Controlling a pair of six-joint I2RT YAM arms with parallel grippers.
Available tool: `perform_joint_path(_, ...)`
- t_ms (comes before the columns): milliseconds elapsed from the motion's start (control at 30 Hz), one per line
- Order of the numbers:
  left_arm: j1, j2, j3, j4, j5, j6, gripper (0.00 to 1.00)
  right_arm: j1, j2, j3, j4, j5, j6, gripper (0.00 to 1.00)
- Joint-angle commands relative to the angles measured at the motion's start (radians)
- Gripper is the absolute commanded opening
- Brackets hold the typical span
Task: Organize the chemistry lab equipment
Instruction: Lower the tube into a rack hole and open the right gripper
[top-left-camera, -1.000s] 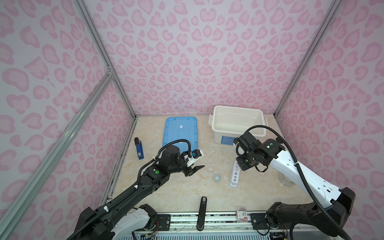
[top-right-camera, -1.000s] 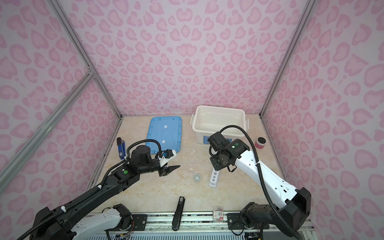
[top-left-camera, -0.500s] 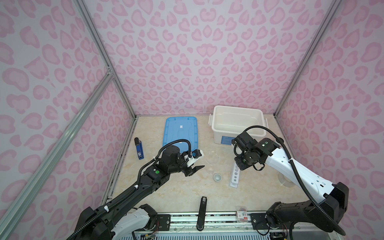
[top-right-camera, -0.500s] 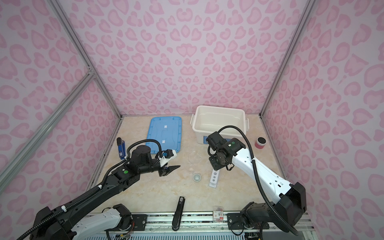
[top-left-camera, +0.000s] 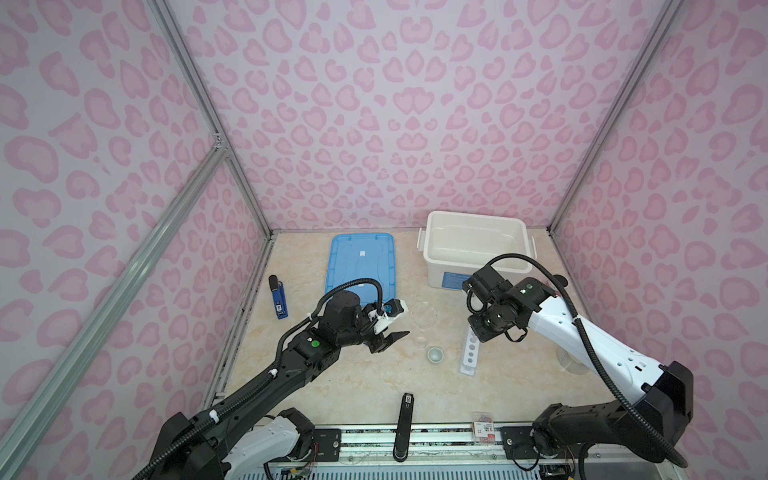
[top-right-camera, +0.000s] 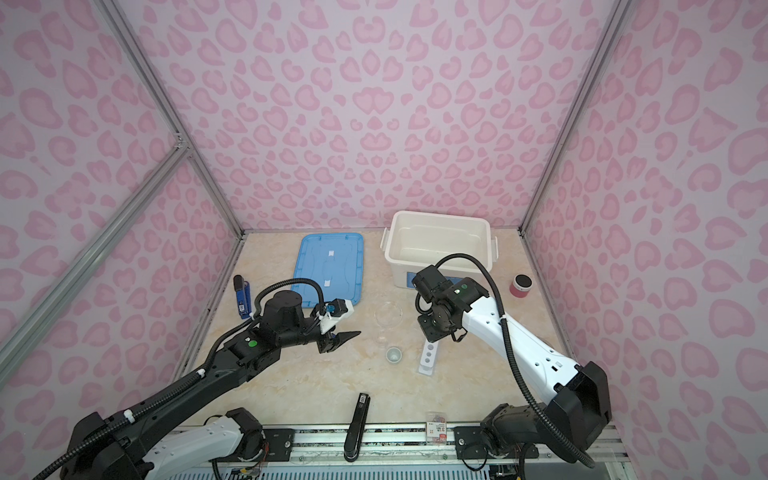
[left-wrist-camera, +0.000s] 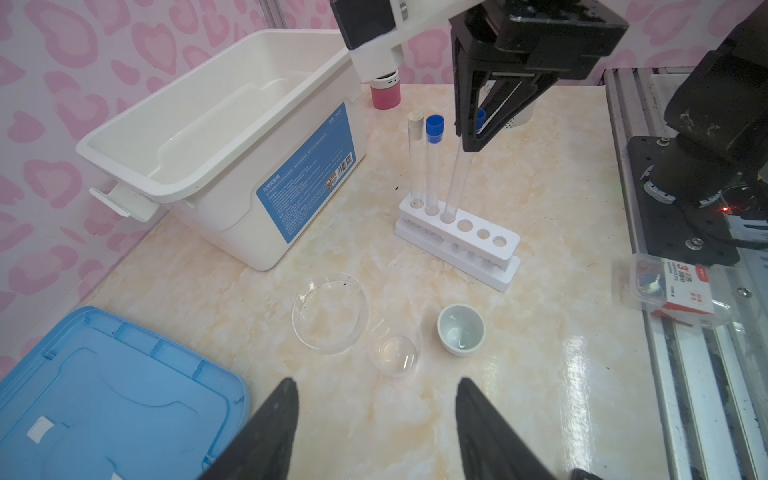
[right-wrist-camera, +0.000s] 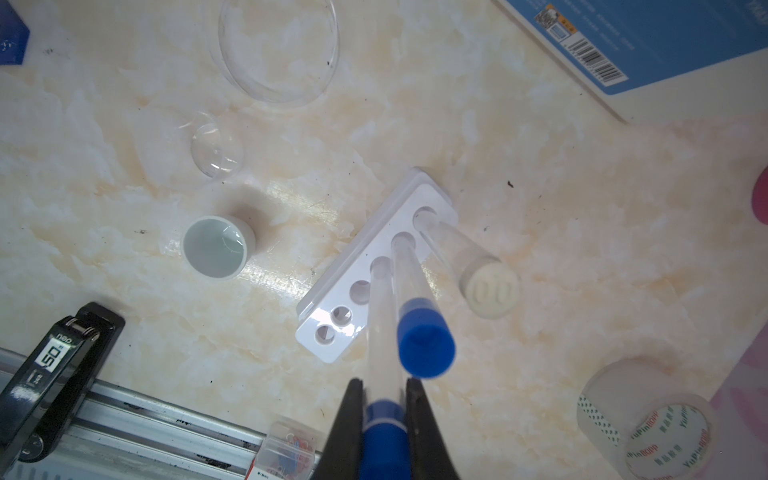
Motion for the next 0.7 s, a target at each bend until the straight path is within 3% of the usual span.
perform_joint_path(0, 0.000, 0.002, -0.002, 0.027, 0.013, 0.006, 0.62, 0.000, 0.005, -0.004, 0.007, -0.006, -0.001, 0.14)
perform_joint_path(667, 0.001, 0.001, -0.002, 0.026, 0.015, 0.006, 0.62, 0.000, 0.000, 0.010, -0.003, -0.006, -0.002, 0.25)
